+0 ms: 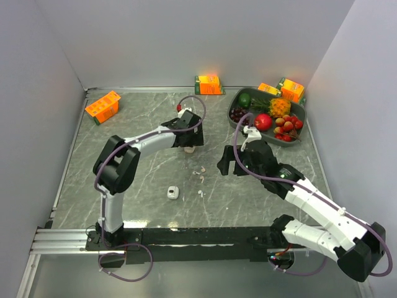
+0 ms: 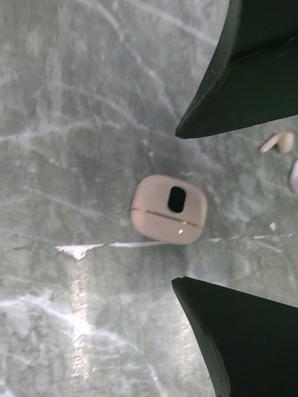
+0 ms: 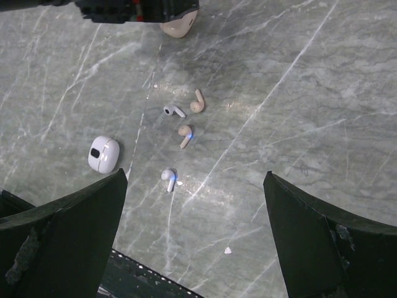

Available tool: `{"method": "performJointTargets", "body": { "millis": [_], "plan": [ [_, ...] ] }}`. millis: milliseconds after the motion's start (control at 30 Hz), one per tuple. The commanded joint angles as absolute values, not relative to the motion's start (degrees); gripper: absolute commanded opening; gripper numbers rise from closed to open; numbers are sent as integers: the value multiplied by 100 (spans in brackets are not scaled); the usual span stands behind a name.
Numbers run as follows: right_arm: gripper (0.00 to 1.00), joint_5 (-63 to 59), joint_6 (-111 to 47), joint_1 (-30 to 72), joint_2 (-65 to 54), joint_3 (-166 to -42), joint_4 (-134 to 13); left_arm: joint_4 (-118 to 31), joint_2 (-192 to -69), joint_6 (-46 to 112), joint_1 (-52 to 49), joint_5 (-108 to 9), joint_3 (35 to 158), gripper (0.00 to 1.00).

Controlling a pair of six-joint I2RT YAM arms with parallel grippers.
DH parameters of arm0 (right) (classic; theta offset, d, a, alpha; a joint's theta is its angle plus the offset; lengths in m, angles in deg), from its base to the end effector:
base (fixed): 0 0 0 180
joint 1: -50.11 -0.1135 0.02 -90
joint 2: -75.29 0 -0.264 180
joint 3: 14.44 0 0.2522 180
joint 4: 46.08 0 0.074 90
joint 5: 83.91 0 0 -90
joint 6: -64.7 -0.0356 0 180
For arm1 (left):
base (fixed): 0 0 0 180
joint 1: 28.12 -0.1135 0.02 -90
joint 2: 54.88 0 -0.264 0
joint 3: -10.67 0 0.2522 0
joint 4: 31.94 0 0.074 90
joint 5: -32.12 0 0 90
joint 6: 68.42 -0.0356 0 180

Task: Insert the wireless bluetooth earbuds into the charging case
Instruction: Move the charging case to the center of the board.

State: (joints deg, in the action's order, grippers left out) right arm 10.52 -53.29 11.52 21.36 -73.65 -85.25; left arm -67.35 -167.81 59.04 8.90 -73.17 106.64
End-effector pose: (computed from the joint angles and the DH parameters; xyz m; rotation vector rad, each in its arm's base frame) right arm 0.1632 0.1267 0.2890 -0.1594 2.2136 0.5773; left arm 0.3492 -0.2515 0.1973 -0.1216 2.4525 -0.2436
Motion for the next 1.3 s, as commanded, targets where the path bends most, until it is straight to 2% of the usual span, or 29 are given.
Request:
{"method": "performJointTargets", "body": {
  "millis": [0, 133, 333, 467, 633, 767, 867, 1033, 1267],
  "plan": [
    [100, 1145, -5299, 1144, 2685, -7303, -8621, -7180, -17072, 5568, 889, -7800, 11073, 99],
    [100, 1180, -5228, 1161, 2775, -7197, -8542, -7084, -16678, 5726, 880, -7880, 10706, 100],
    [100, 1084, -5237, 1161, 2143, -7328, -8279, -6829, -15666, 5947, 775, -7819, 9730, 99],
    [100, 970, -5299, 1152, 1869, -7513, -8261, -6786, -15885, 5596, 704, -7485, 9834, 99],
    [100, 1074, -5334, 1152, 2194, -7443, -8436, -7320, -16019, 5445, 713, -7536, 10326, 99],
    [100, 1137, -5378, 1152, 2546, -7250, -8542, -7743, -14939, 5656, 713, -7941, 9565, 100],
    [100, 1066, -5421, 1143, 2634, -7101, -8463, -8068, -13841, 5963, 756, -7741, 8827, 99],
    [100, 882, -5553, 1126, 2511, -7030, -8375, -8385, -12566, 6954, 1554, -7643, 7867, 97],
    [100, 767, -5738, 1082, 2608, -6916, -8225, -8113, -12598, 7888, 2479, -7634, 6961, 97]
  ]
}}
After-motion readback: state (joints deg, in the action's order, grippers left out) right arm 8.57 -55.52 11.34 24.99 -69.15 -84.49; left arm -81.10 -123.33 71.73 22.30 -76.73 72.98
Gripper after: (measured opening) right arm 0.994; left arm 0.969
